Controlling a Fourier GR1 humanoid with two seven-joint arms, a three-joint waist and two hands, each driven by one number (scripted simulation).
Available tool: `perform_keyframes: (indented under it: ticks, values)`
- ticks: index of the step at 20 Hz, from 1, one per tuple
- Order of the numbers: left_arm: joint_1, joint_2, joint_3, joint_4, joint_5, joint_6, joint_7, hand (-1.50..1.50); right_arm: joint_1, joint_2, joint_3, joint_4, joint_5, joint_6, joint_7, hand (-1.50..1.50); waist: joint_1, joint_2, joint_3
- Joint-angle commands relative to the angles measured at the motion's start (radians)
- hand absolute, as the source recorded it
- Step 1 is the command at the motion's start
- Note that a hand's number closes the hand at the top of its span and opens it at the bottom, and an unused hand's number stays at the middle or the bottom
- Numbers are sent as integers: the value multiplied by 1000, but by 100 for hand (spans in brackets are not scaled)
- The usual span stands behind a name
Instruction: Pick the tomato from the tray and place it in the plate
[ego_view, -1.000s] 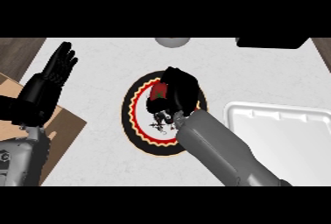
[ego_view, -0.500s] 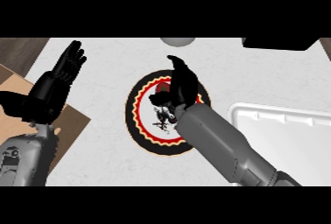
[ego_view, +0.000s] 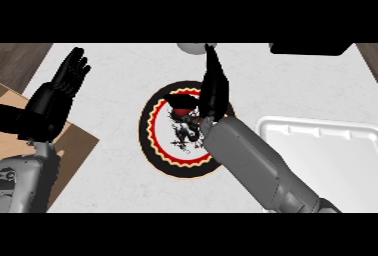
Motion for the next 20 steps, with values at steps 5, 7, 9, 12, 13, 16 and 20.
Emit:
perform_keyframes:
  ticks: [5,7,9,12,13,16,20]
  values:
    - [25,33,63,-7,41,-24,2,0,189,-35,-89,-202,-48,-67,-121,-150,-48,-14,-1]
    - [95,12,28,-71,5,-4,10,0,281,-100,-89,-324,-47,-51,-125,-150,-51,-17,-1]
    - [3,38,62,12,30,-24,17,0,397,-126,-98,-399,-82,-26,-215,-150,-58,-13,-1]
    - [13,-21,7,-52,-24,38,40,0,530,-182,-81,-546,-83,22,-234,-150,-57,-14,-1]
    - [64,6,35,-94,-1,17,57,0,574,-217,-113,-583,-112,34,-264,-150,-53,-15,-1]
    - [134,20,59,-31,20,-47,-90,0,675,-284,-92,-697,-95,86,-254,-150,-55,-14,-2]
    - [102,14,43,-75,0,-16,16,0,816,-397,-186,-840,-194,198,-324,-150,-54,-14,-1]
